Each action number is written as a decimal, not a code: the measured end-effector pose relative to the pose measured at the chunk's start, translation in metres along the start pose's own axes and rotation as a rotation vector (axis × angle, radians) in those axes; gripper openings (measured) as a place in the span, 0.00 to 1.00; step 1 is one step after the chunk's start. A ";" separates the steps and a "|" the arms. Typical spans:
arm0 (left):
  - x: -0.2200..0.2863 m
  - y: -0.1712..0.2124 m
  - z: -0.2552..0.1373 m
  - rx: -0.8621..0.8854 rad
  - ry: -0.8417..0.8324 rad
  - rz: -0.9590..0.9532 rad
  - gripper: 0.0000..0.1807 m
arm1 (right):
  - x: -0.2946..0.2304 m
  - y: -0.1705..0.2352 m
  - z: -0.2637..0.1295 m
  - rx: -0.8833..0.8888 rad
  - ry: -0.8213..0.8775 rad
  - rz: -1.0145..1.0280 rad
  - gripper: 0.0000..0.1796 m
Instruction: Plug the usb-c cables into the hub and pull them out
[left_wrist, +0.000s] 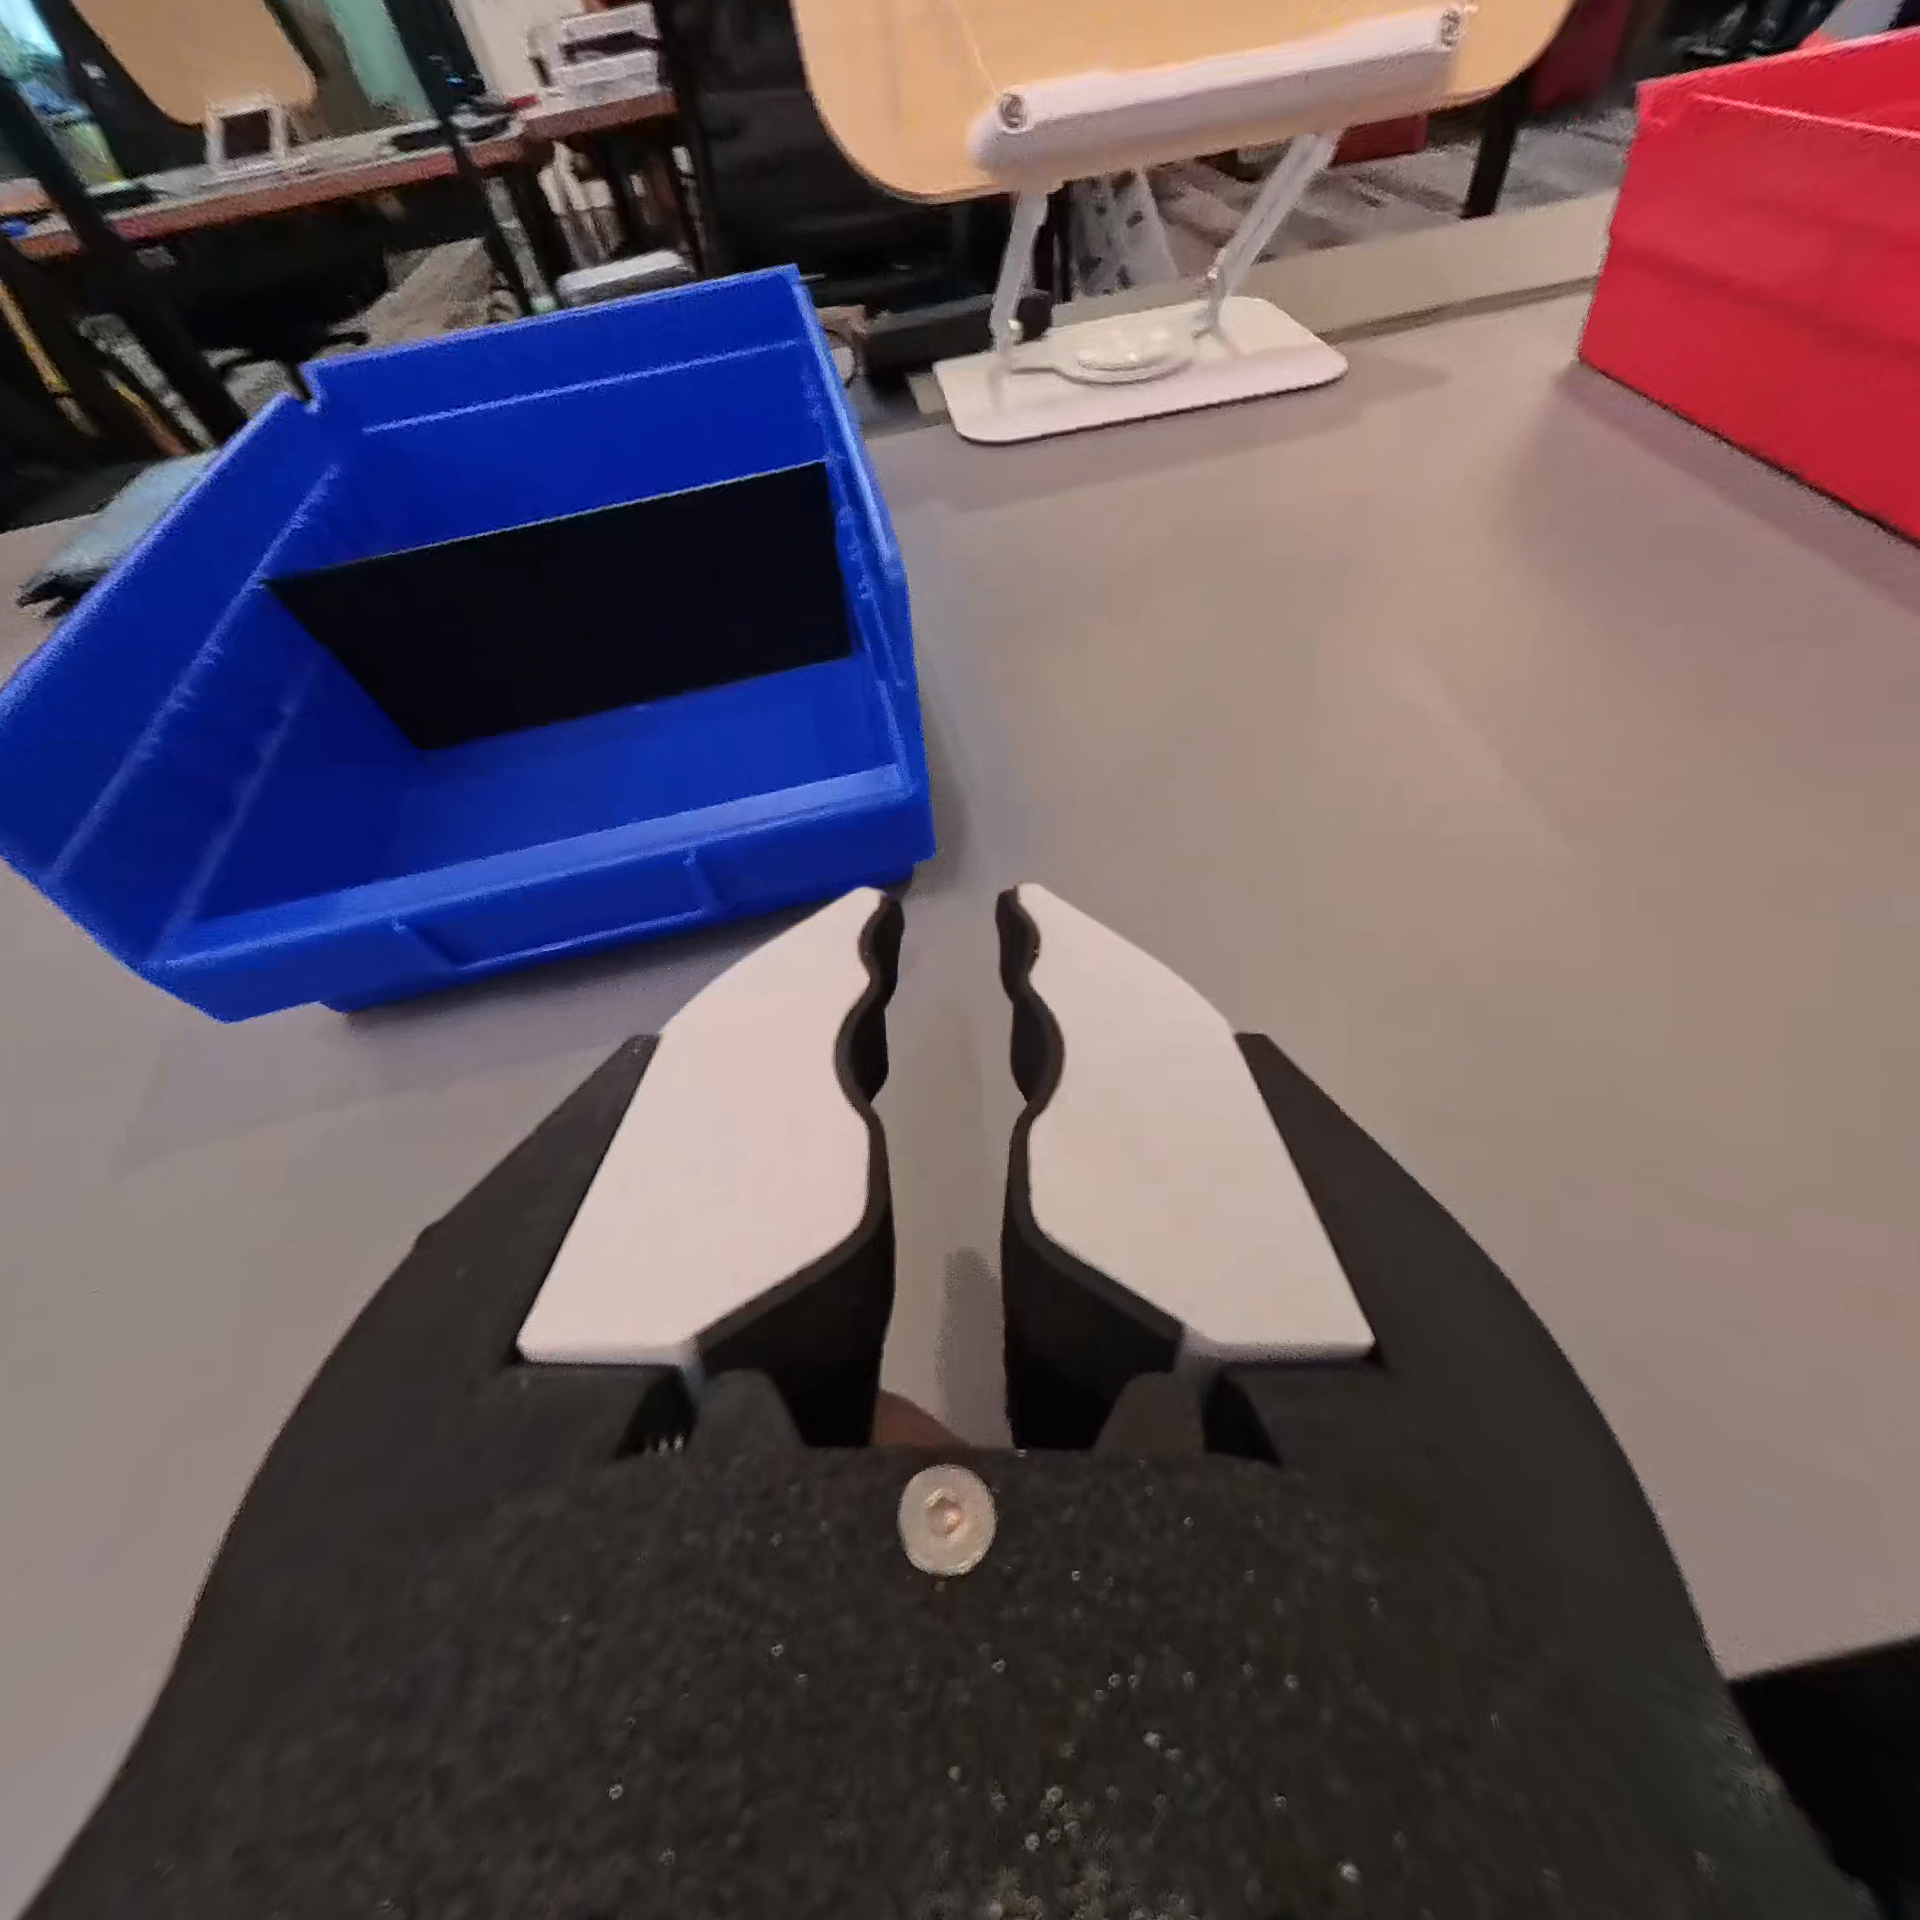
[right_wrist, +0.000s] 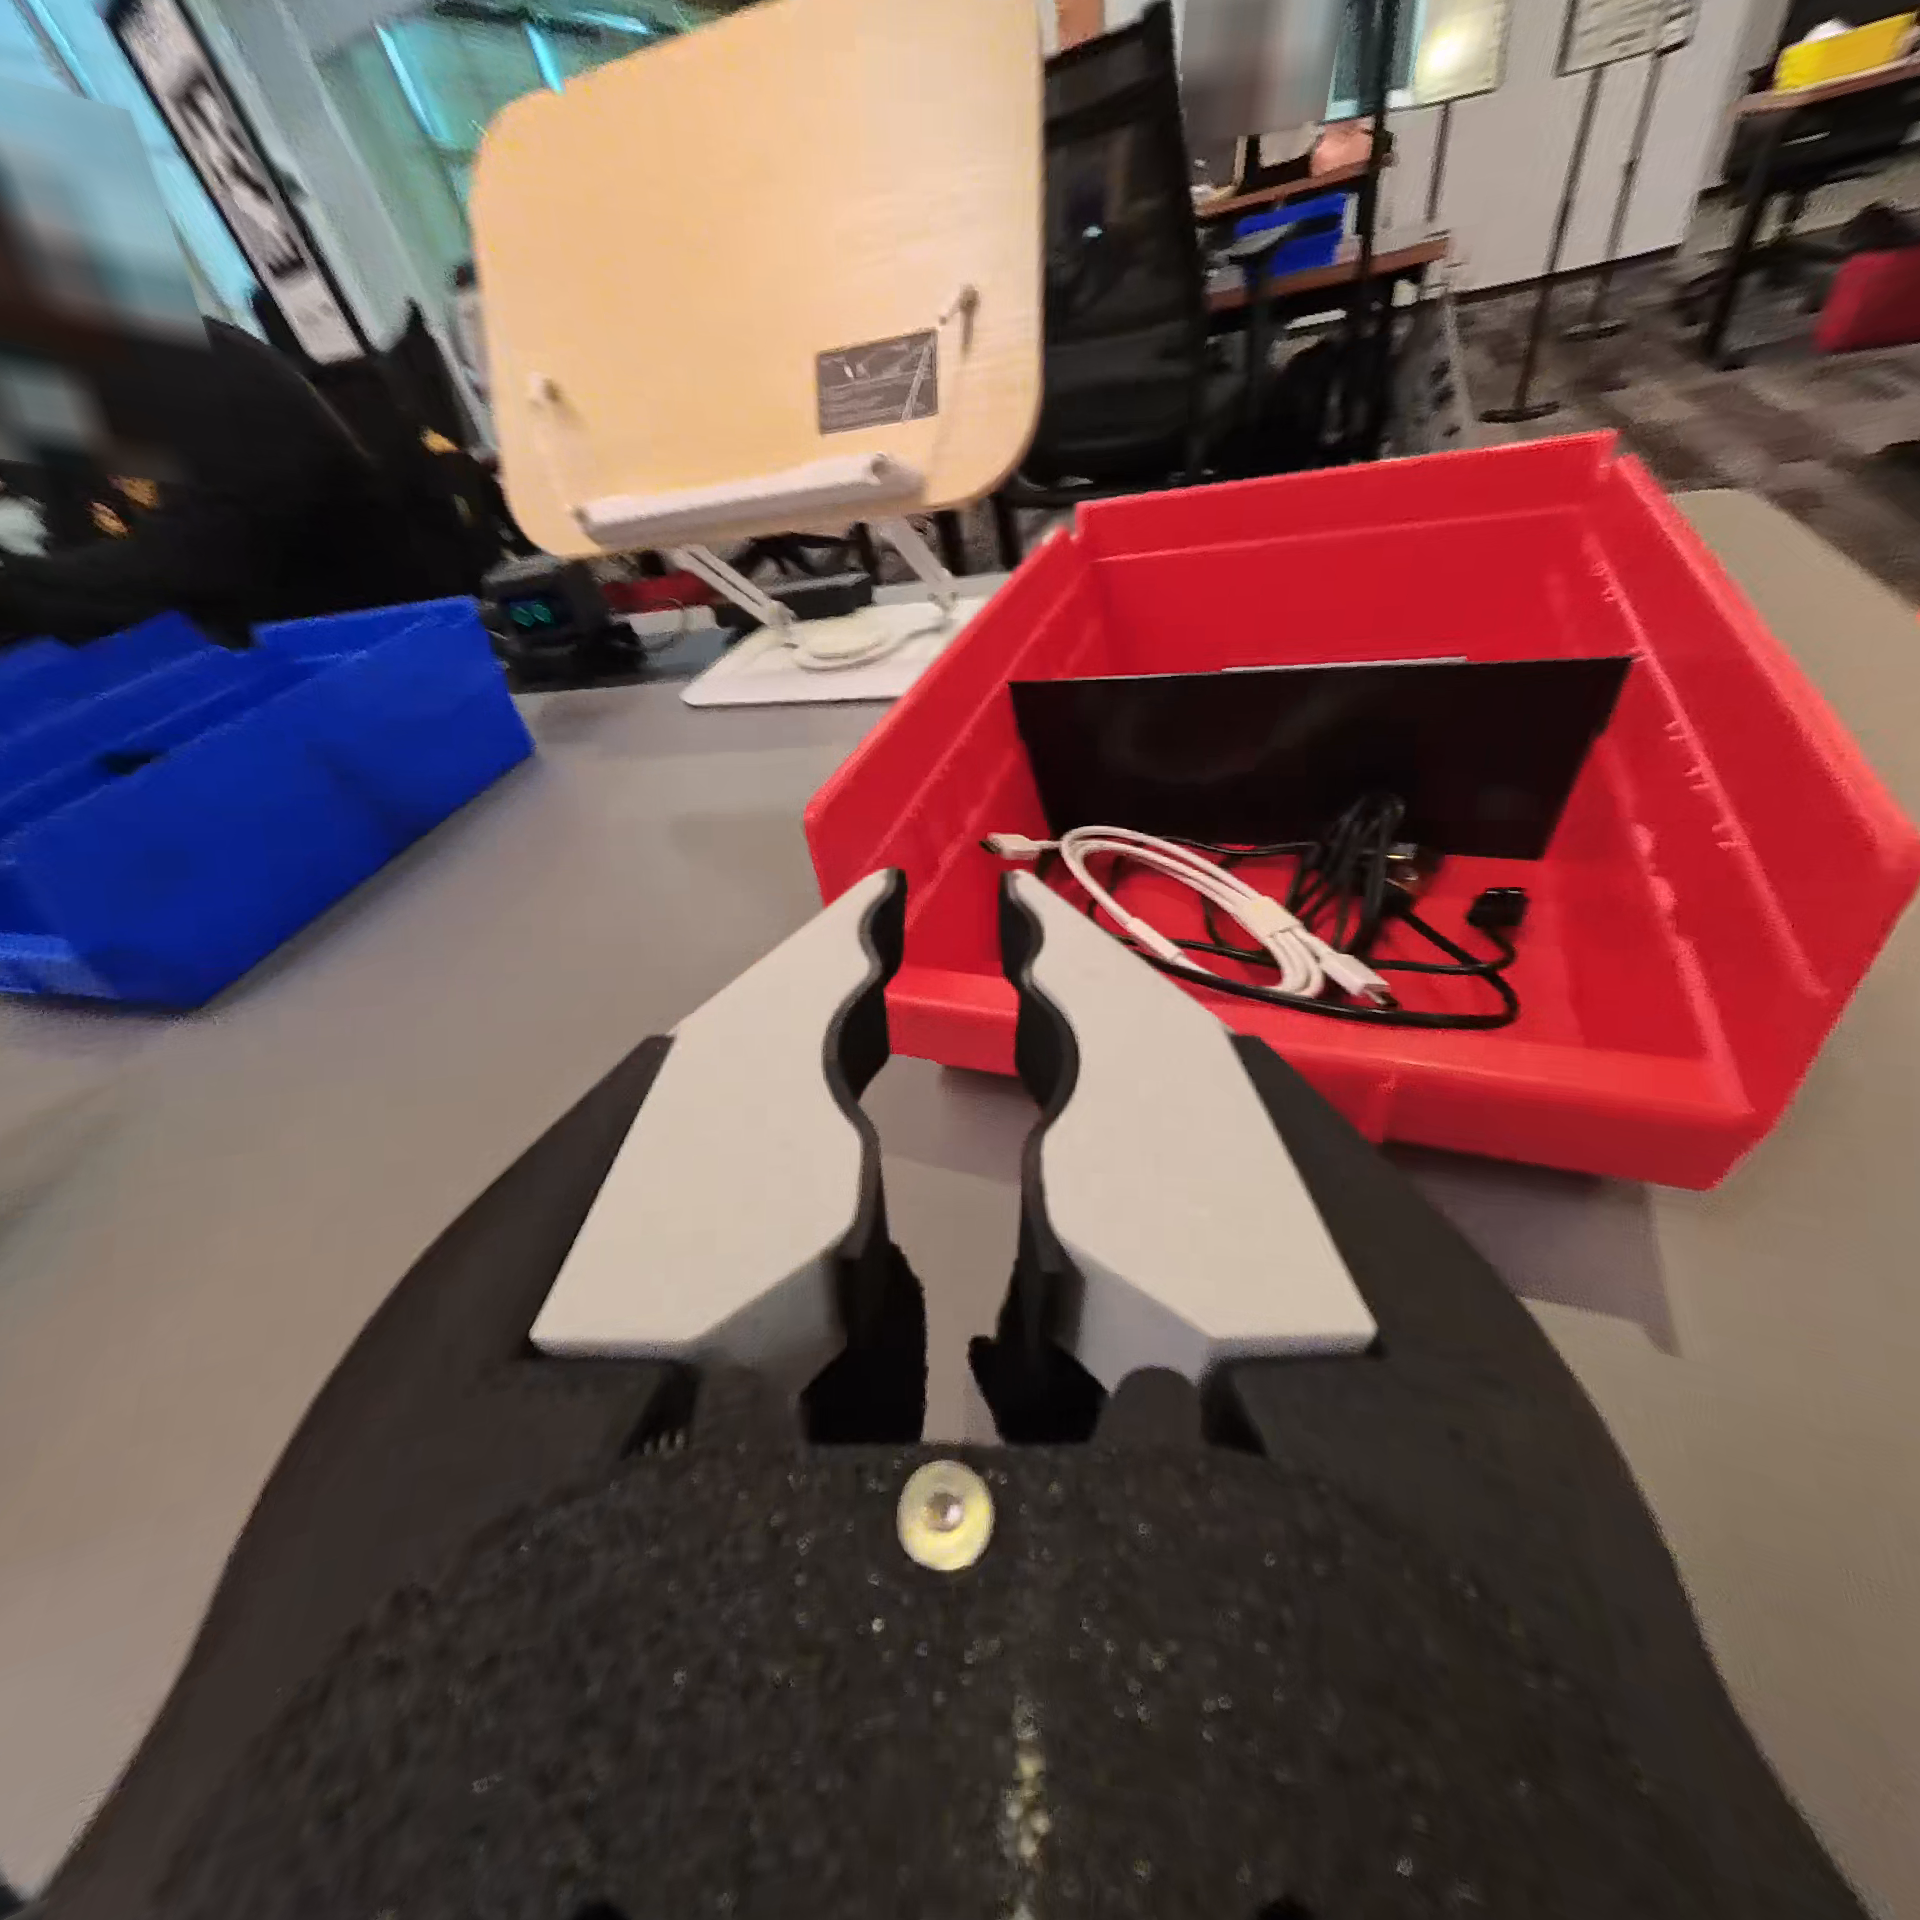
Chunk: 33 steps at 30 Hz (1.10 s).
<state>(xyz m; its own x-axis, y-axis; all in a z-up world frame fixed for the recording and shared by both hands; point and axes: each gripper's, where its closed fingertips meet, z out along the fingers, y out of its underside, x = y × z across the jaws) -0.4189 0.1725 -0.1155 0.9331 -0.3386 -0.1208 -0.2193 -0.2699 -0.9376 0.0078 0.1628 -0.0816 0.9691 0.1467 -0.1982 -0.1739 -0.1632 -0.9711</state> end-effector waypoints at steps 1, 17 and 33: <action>-0.002 -0.001 0.001 0.008 -0.017 -0.009 0.08 | 0.002 0.004 0.003 -0.027 0.036 -0.039 0.11; -0.069 0.044 0.012 -0.223 -0.076 -0.201 0.08 | 0.018 0.021 0.009 -0.086 0.159 -0.086 0.17; -0.063 0.048 0.014 -0.249 -0.066 -0.171 0.08 | 0.017 0.028 0.013 -0.116 0.133 -0.081 0.18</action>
<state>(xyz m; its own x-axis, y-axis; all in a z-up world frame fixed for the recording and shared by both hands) -0.4842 0.1932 -0.1571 0.9773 -0.2119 0.0027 -0.1133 -0.5330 -0.8385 0.0167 0.1736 -0.1142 0.9950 0.0345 -0.0935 -0.0809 -0.2685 -0.9599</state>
